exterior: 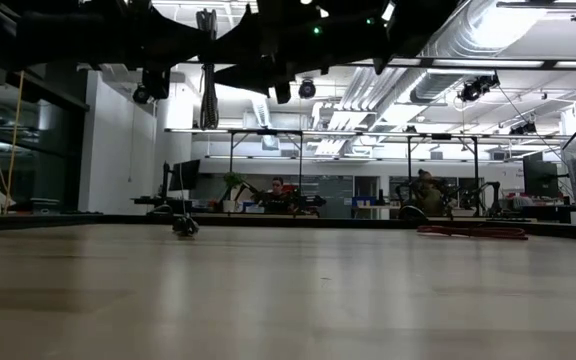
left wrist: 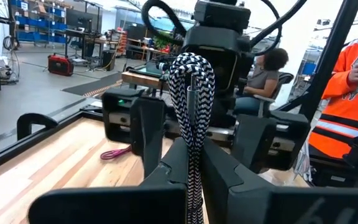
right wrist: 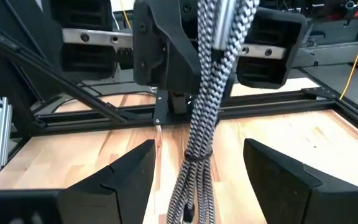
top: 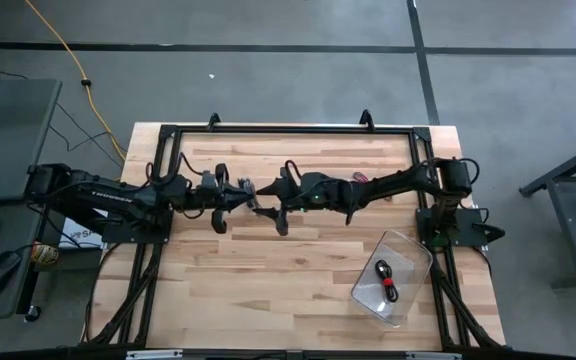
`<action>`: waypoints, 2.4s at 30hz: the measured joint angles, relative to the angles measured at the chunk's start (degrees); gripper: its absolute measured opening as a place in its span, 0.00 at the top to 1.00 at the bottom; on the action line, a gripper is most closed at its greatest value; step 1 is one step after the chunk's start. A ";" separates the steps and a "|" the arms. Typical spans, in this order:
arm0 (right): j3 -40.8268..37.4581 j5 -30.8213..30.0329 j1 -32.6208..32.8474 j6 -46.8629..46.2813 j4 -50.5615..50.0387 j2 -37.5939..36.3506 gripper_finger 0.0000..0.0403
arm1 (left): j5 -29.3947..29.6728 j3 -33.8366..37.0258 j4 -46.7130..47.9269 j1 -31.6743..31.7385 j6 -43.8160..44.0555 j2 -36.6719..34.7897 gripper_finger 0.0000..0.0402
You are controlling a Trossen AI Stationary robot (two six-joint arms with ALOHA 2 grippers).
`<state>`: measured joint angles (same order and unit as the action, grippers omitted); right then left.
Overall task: Pick and place USB-C Cables
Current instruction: Put the gray charger cable into the transparent bin
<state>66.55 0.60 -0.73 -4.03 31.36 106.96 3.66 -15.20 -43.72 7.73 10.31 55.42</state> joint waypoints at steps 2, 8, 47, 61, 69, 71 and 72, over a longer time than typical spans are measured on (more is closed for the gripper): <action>0.10 0.02 0.00 0.00 -0.04 0.00 0.41 | 0.00 0.00 0.00 -0.02 0.00 0.00 1.00; 0.15 0.07 0.00 -0.17 0.29 -0.02 0.41 | -0.83 0.00 -1.74 -0.02 1.27 0.22 1.00; 0.15 1.60 0.00 -2.14 -1.72 -0.04 0.44 | -1.29 0.00 -13.20 -0.39 -1.53 8.55 1.00; 0.15 1.25 -0.04 -2.14 -2.02 -0.07 0.84 | -1.25 0.00 -13.14 -0.37 -1.53 8.52 1.00; 0.15 1.20 -0.42 -2.37 -2.02 -0.07 0.96 | -1.02 0.00 -13.11 -0.35 -1.53 8.52 1.00; 0.15 1.22 -0.42 -2.48 -2.03 -0.07 0.93 | -1.07 0.00 -13.11 -0.35 -1.53 8.52 1.00; 0.15 1.22 -0.44 -2.50 -2.04 -0.07 0.92 | -1.07 0.00 -13.11 -0.35 -1.53 8.52 1.00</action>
<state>66.70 1.83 -1.17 -6.53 29.32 106.89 2.59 -15.20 -56.84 7.38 8.78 63.94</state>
